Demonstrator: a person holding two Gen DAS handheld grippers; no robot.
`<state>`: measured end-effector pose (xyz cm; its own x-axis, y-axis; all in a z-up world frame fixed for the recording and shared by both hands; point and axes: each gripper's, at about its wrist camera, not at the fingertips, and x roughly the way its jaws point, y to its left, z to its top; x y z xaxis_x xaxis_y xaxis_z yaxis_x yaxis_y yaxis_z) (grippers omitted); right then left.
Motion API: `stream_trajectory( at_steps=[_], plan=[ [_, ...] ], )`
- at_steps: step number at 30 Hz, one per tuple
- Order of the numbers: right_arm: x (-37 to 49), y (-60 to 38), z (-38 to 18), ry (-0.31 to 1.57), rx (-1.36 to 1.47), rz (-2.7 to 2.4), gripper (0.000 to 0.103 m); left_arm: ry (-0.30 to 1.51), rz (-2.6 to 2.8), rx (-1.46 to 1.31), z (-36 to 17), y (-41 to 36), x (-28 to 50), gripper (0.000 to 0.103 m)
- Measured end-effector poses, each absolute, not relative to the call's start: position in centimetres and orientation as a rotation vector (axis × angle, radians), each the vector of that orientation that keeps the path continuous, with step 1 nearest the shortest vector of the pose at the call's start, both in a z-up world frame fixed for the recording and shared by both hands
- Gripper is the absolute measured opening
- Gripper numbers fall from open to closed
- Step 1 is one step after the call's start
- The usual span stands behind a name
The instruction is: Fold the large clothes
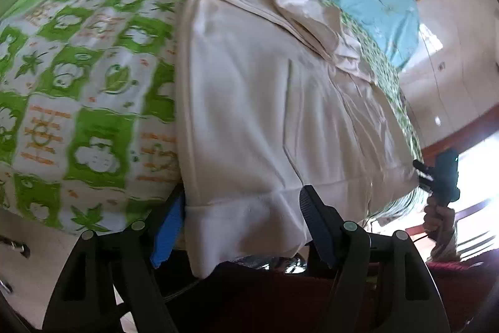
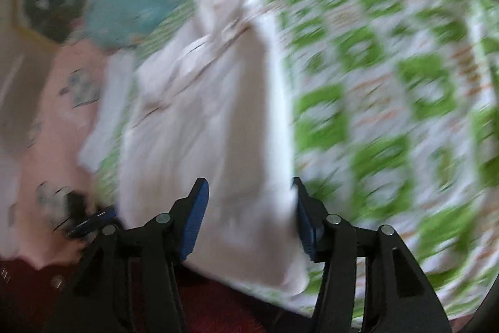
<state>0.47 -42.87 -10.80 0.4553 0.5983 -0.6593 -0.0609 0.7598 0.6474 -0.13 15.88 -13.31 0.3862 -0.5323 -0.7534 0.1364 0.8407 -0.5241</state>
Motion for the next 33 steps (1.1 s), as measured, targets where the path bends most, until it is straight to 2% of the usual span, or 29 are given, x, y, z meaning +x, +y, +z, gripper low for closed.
stream_trajectory(
  at_steps=[2,4,5,6,7,9,11,22,33],
  plan=[
    [0.2,-42.3,-11.1,1.017,0.62,0.5,0.055,1.093,-0.474,-0.433,-13.4,15.6,-0.2,0.072],
    [0.2,-42.3,-11.6,1.004,0.661,0.532,0.046,1.092,-0.516,-0.459,-13.4,15.7,-0.3,0.066],
    [0.3,-42.3,-11.8,0.997,0.678,0.539,0.041,1.096,-0.526,-0.464,-13.5,15.7,-0.3,0.056],
    [0.3,-42.3,-12.0,0.993,0.69,0.54,0.03,1.103,-0.532,-0.471,-13.7,16.0,-0.4,0.045],
    [0.3,-42.4,-12.3,0.995,0.696,0.532,0.021,1.112,-0.529,-0.477,-14.0,16.2,-0.4,0.039],
    [0.4,-42.6,-12.9,1.008,0.693,0.507,0.014,1.119,-0.525,-0.493,-14.1,17.0,-0.3,0.022],
    [0.3,-42.5,-12.8,0.997,0.691,0.505,0.011,1.106,-0.53,-0.503,-13.6,16.9,-0.2,0.016],
    [2.9,-41.1,-6.3,0.787,0.741,0.633,0.009,0.854,-0.564,-0.539,-4.6,16.6,2.2,0.014],
    [12.2,-40.8,-1.6,0.668,0.758,0.601,0.009,0.698,-0.504,-0.577,-0.7,17.4,11.8,0.014]
  ],
)
